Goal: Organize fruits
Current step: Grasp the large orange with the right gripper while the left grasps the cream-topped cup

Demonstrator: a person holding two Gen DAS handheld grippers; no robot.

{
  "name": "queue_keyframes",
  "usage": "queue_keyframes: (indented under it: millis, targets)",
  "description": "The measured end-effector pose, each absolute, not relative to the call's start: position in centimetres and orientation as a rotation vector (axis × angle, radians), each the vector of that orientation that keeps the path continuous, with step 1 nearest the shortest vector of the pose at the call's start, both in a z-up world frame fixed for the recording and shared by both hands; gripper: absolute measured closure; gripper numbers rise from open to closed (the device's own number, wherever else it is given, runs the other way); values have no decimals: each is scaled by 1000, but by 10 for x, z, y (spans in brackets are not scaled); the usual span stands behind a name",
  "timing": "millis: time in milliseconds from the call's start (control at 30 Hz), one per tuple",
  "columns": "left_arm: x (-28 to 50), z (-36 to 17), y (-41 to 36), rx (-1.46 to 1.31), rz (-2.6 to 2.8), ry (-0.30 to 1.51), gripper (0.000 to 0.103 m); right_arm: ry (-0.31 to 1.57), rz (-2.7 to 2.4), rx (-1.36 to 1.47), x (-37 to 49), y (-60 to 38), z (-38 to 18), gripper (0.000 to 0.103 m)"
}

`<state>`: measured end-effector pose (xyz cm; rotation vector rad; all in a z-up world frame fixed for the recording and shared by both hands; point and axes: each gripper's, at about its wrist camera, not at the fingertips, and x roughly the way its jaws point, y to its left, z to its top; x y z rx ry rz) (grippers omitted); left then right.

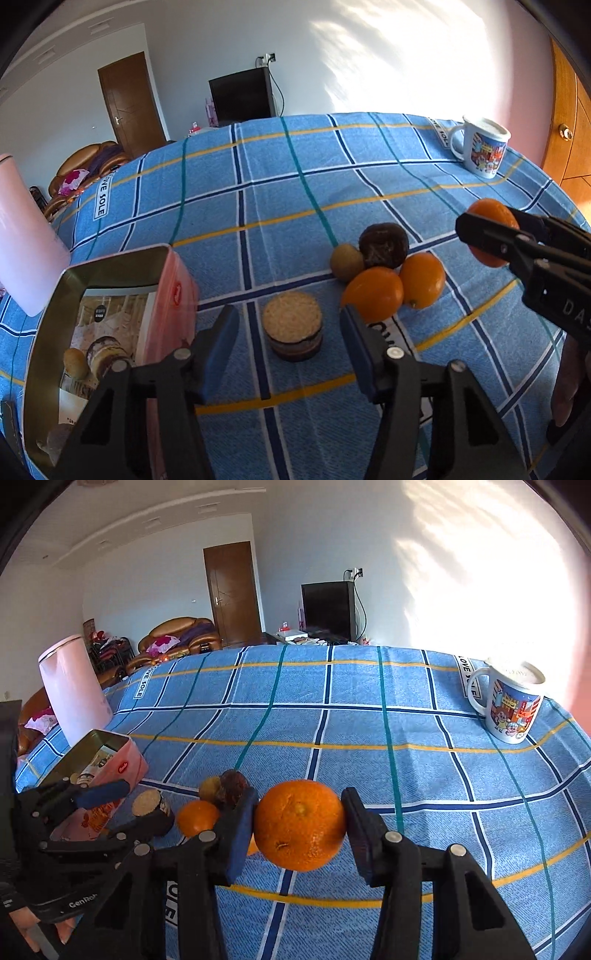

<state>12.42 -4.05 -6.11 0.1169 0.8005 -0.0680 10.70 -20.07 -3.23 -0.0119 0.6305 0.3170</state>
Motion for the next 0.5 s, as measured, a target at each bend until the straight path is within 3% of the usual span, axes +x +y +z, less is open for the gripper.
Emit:
queue_keyframes:
  millis: [133,167,200,500]
  targets:
    - [129,-64,-42,116,-74,815,50,625,329,-1,106,-201,-35,55]
    - [132,-66,-42,115,-76,828,63,626,329,-3,106,-200,-35,55]
    - [132,-67,-42,107,-80,835,67,630,331,-5,107,-199,-35,55]
    - [119,-53,-32,45,-121,746,67,555,352,-2,93,-201,-28,54]
